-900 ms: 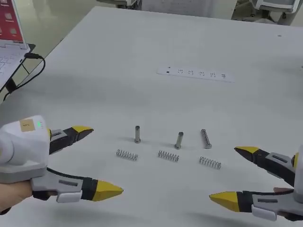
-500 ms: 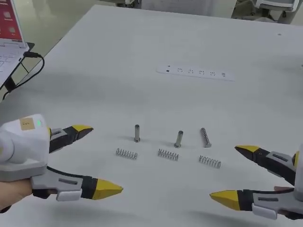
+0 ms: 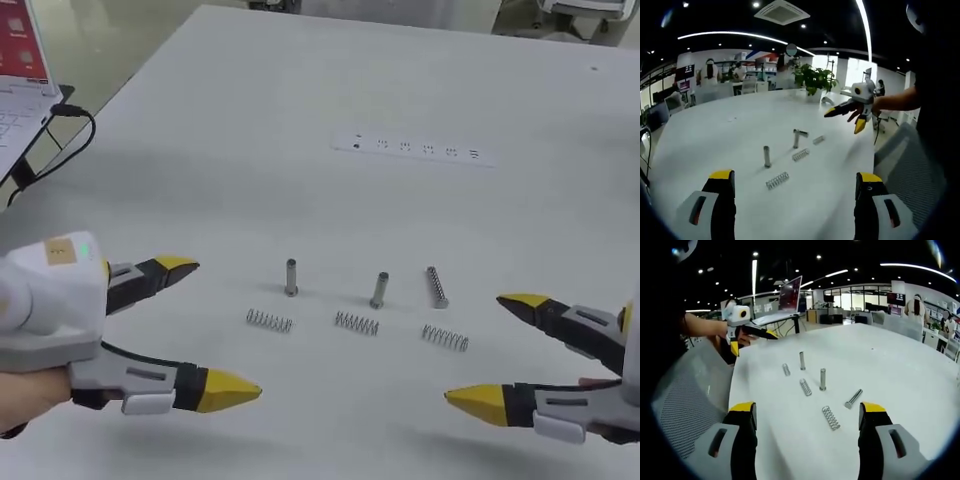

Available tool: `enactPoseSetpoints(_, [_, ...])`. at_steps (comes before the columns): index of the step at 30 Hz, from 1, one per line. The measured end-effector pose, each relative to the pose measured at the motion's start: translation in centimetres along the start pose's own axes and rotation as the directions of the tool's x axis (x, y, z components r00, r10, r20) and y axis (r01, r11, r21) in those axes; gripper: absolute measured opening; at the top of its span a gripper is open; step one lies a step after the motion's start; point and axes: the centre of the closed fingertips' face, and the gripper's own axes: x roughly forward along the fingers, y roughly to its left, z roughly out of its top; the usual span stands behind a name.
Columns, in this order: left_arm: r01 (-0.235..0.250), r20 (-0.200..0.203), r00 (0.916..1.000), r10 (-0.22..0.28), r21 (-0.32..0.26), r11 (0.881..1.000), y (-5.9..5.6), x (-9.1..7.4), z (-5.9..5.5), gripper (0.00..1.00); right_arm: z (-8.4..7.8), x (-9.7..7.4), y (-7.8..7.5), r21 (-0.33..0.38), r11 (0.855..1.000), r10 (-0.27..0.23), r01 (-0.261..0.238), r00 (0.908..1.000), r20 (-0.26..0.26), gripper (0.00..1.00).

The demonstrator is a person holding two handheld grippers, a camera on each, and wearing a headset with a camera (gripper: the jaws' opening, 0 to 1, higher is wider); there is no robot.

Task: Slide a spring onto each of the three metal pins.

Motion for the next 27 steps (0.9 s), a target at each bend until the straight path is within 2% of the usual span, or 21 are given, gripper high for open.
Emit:
enactPoseSetpoints(9, [-0.007,0.014,0.9999,0.007,0.012,1.000,0.6,0.1,1.0,0.98,0.7,1.0,-1.2,-0.018,1.000,0.008,-0.008,0.9999,-0.010,0.81])
enactPoseSetpoints(17, [-0.003,0.005,1.0000,0.003,0.011,1.000,0.5,0.2,0.7,0.98,2.0,2.0,-2.8,-0.032,0.999,0.000,0.000,0.9999,-0.017,0.77])
enactPoseSetpoints(20, [-0.005,0.004,1.0000,0.005,0.008,1.000,0.6,0.2,0.5,0.98,2.0,2.5,-3.7,-0.020,1.000,-0.007,0.006,0.9992,-0.038,0.75])
enactPoseSetpoints(23, [-0.007,0.003,1.0000,0.007,0.004,1.000,0.6,0.1,0.4,0.98,2.1,2.9,-4.6,-0.023,0.999,-0.023,0.022,0.9980,-0.058,0.71])
enactPoseSetpoints(27, [-0.007,0.001,1.0000,0.007,0.004,1.000,0.5,0.1,0.3,0.98,2.4,3.6,-5.4,0.010,1.000,-0.022,0.023,0.9970,-0.074,0.64])
